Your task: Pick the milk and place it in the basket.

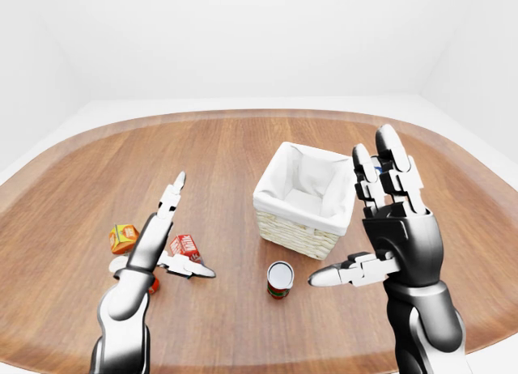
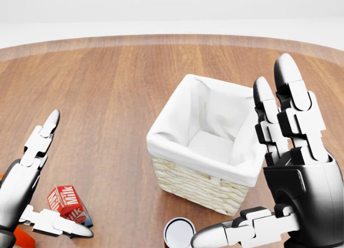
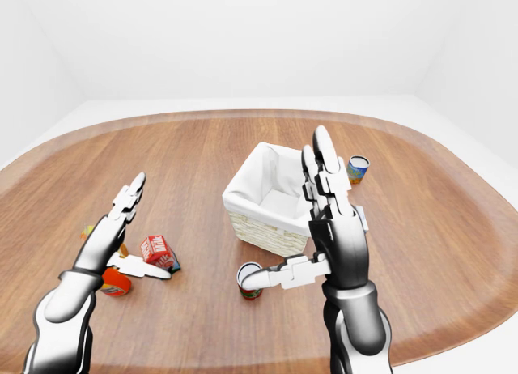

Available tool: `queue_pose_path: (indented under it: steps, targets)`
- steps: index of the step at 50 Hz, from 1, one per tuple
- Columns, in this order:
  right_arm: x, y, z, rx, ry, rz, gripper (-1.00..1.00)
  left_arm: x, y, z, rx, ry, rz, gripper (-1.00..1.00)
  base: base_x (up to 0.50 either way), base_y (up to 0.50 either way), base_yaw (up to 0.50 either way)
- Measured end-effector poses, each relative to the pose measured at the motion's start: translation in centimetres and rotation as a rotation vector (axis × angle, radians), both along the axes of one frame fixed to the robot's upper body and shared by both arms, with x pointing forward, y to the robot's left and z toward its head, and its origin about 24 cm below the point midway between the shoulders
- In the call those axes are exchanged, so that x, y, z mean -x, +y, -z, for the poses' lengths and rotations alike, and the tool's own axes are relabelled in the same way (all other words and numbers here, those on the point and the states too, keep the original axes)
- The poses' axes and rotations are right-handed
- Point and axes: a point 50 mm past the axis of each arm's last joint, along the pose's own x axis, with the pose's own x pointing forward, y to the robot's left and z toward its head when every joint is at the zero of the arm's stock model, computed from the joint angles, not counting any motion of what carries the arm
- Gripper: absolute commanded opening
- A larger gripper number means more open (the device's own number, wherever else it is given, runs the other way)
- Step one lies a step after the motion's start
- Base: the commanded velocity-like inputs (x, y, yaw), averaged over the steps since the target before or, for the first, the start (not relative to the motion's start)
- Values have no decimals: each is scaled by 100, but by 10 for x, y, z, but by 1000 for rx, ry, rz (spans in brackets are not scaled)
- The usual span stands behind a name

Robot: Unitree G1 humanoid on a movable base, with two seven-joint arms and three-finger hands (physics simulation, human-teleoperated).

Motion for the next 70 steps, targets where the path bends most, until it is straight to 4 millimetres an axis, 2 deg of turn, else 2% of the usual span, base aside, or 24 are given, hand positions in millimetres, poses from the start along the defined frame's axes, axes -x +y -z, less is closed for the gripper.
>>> queue_pose_path:
  steps: [16, 32, 46, 70]
  targets:
    - [0, 0, 0, -2, 1, 0, 100, -21, 15, 30, -27, 77, -61, 100, 0, 0, 0]
    - [0, 0, 0, -6, 0, 1, 100, -34, 23, 47, -38, 112, -102, 100, 0, 0, 0]
    - [0, -1, 0, -9, -1, 4, 100, -40, 28, 59, -44, 138, -122, 100, 0, 0, 0]
    - [0, -2, -1, -16, -3, 8, 100, -38, 40, 81, -45, 228, -183, 100, 0, 0, 0]
